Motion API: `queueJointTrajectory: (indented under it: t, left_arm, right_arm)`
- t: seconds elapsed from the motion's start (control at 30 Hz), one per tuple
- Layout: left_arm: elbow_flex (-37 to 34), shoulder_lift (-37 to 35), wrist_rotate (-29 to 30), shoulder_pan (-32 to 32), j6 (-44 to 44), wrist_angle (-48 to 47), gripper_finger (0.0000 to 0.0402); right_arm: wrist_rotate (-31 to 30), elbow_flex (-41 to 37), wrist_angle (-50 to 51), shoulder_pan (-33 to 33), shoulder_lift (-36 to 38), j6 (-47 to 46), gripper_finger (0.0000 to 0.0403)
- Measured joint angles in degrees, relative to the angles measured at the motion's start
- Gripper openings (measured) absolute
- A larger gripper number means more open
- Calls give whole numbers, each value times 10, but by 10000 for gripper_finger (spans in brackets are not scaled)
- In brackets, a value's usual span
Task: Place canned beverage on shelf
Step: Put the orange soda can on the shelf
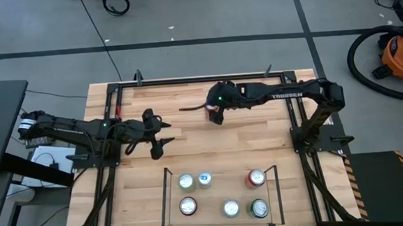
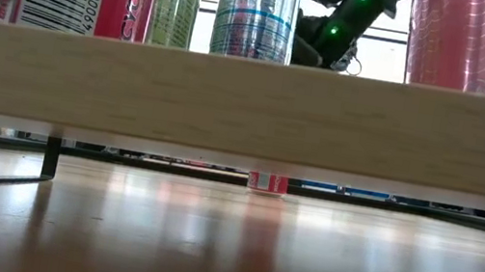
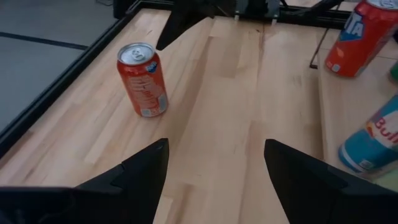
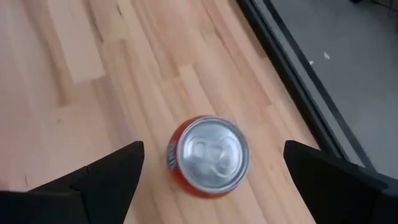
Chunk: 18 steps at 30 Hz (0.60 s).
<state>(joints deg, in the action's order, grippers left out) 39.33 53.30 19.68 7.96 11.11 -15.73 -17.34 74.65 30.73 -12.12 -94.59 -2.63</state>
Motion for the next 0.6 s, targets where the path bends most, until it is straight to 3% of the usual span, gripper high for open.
queueJointTrajectory:
  t: [0.6]
  left_arm:
    - [0, 0, 0, -14, -15, -4, 274]
  right_arm:
    - [21, 1, -51, -42, -87, -23, 398]
